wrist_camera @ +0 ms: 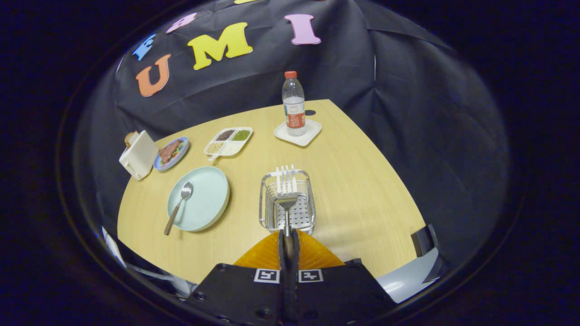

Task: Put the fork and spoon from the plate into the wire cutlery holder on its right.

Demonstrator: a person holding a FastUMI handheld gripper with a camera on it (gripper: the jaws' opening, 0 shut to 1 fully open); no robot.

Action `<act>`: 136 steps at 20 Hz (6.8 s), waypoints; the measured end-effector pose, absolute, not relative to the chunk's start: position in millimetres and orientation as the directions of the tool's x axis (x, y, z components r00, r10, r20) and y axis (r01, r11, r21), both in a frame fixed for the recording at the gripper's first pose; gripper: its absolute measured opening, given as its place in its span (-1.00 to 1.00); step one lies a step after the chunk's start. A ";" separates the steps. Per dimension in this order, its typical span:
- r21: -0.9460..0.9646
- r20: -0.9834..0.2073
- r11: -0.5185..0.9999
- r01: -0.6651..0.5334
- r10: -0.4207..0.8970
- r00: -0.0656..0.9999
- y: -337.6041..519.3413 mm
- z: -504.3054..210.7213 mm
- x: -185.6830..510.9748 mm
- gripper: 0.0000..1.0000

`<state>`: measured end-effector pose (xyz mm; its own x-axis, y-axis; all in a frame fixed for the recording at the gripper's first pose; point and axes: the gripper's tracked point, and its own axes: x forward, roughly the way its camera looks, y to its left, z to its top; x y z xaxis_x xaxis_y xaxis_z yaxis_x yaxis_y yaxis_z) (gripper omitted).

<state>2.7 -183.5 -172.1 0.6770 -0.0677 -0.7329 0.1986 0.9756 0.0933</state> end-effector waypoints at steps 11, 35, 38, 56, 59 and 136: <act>0.127 -0.666 0.979 0.157 -0.033 0.745 -179.3 -150.8 9.6 -0.78; 0.095 -0.330 0.990 0.101 -0.065 0.942 -59.8 -61.3 21.5 0.93; 0.064 -0.338 0.992 0.112 -0.084 0.937 -39.4 -67.8 32.0 0.93; 0.030 -0.564 0.997 0.074 -0.044 0.825 73.9 -191.3 112.0 0.93; 0.030 -0.611 0.996 0.082 -0.047 0.791 79.8 -213.6 119.5 0.93; 0.115 -0.605 0.971 0.208 -0.098 0.790 -167.6 -149.2 23.7 -0.99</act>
<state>23.7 -167.6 -149.2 0.7899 -0.0979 -0.6053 0.2082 0.9713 0.1146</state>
